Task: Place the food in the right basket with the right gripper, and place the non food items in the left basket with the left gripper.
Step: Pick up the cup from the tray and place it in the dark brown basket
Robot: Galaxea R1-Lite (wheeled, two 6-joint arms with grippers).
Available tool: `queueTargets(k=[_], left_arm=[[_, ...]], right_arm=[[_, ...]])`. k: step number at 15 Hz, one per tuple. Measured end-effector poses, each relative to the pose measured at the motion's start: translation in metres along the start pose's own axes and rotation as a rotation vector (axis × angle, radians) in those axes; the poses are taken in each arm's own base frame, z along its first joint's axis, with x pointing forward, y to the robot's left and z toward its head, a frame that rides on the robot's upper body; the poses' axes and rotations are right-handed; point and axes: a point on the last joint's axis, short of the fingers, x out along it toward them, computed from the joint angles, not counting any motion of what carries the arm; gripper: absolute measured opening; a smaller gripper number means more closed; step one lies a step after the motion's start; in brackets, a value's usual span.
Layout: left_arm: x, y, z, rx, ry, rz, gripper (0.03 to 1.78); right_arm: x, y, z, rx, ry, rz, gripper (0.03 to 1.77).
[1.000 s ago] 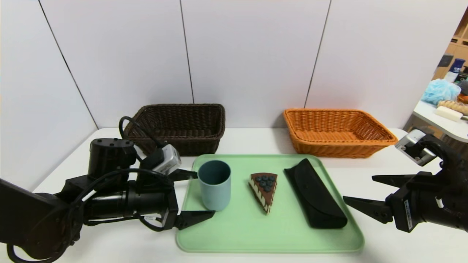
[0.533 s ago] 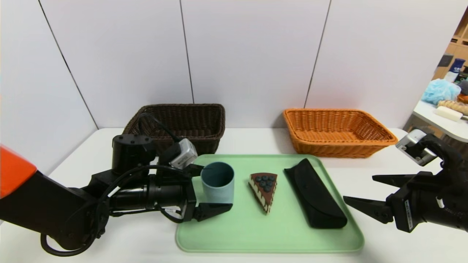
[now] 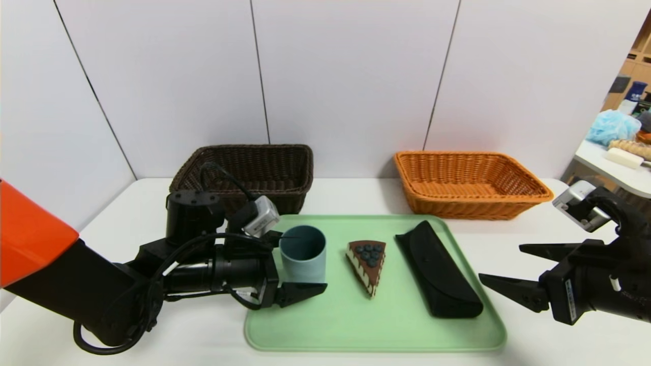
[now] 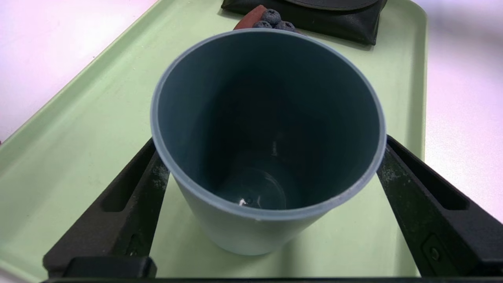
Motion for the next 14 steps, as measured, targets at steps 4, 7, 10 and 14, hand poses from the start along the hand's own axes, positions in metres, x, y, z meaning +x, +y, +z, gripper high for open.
queueTargets(k=[4, 7, 10, 14], left_arm=[[0.004, 0.005, 0.004, 0.0, -0.024, 0.005, 1.21], [0.008, 0.005, 0.005, 0.001, -0.027, 0.0, 1.14], [0.008, 0.006, 0.006, 0.004, -0.031, 0.0, 1.14], [-0.002, 0.003, 0.023, 0.025, -0.075, 0.023, 1.14]], right_arm=[[-0.001, 0.0, 0.0, 0.0, -0.002, -0.001, 1.7], [-0.001, 0.0, 0.0, -0.001, -0.004, -0.002, 1.7], [-0.001, 0.0, 0.0, -0.001, -0.005, -0.002, 1.7], [-0.002, 0.0, 0.0, -0.001, -0.007, -0.003, 1.7]])
